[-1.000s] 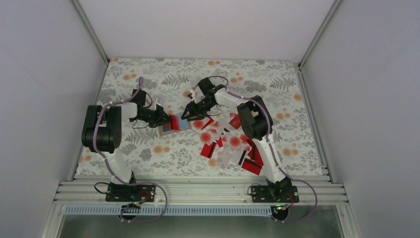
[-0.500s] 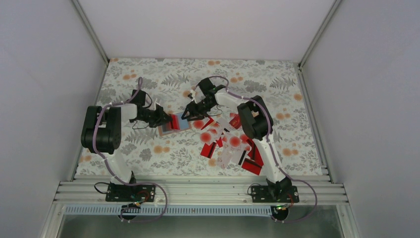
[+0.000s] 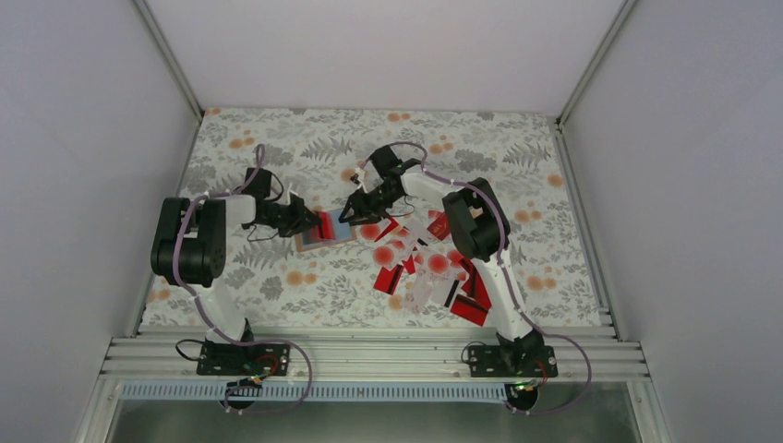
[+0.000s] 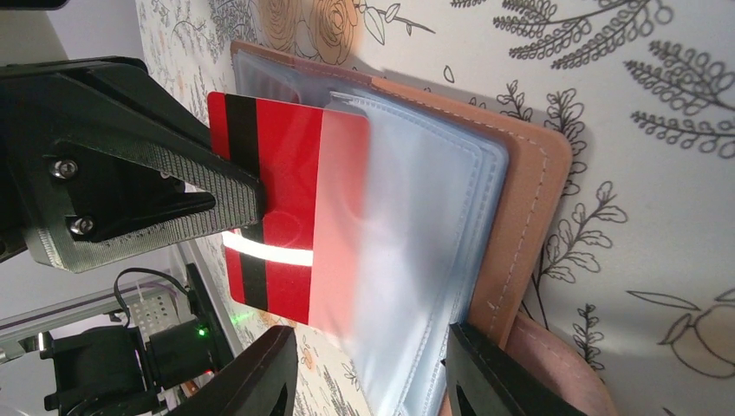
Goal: Put the credit cards into the card holder
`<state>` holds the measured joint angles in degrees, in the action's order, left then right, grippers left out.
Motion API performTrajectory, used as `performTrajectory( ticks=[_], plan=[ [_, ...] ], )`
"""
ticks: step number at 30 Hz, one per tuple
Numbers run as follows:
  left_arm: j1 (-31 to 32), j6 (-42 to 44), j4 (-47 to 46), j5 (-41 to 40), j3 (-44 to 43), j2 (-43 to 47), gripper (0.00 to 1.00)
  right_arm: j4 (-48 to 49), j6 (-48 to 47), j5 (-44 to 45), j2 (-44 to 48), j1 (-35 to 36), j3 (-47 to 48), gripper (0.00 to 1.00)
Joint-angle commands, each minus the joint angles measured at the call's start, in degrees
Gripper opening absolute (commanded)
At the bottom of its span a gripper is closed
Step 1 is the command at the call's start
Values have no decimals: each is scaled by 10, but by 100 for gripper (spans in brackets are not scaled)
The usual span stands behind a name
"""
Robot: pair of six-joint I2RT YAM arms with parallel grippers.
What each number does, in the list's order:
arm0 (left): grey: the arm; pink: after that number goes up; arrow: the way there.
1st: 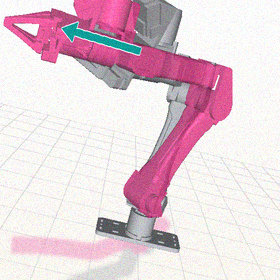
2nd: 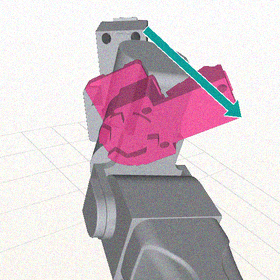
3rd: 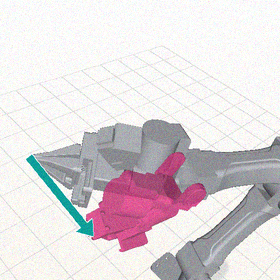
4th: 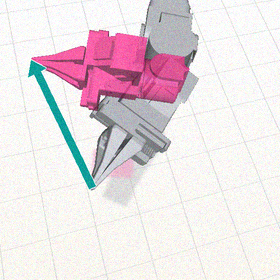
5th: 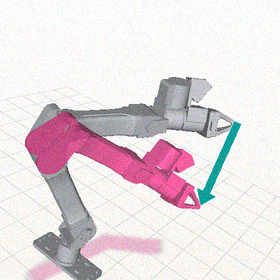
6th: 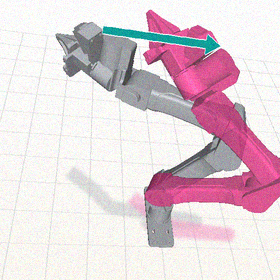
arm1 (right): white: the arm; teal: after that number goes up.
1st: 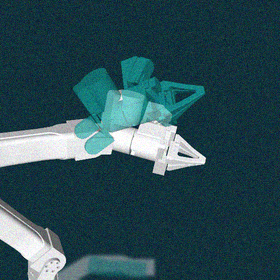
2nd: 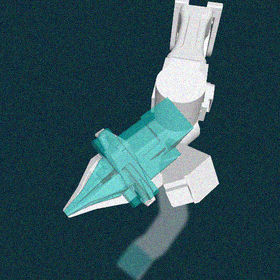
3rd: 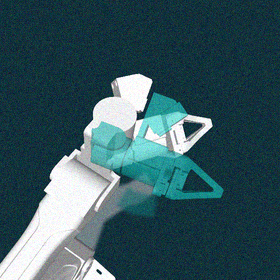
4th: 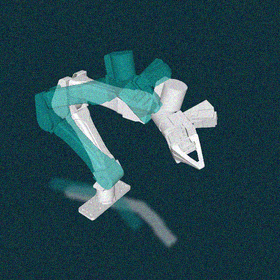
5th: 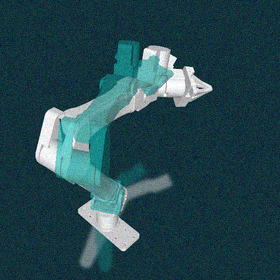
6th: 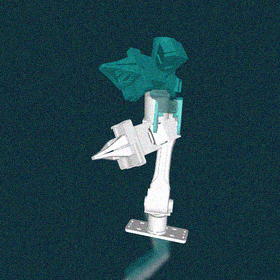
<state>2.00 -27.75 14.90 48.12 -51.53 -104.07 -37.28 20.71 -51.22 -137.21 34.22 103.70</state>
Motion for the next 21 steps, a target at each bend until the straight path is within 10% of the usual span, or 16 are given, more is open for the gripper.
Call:
performTrajectory(
  ticks=[1, 21],
  plan=[
    [-1, -15, -31, 7, 12, 3, 2, -35, -1, 21, -2, 8, -21, 44],
    [29, -62, -90, 3, 20, -11, 2, -29, -3, 20, 2, 9, -41, 44]
  ],
)
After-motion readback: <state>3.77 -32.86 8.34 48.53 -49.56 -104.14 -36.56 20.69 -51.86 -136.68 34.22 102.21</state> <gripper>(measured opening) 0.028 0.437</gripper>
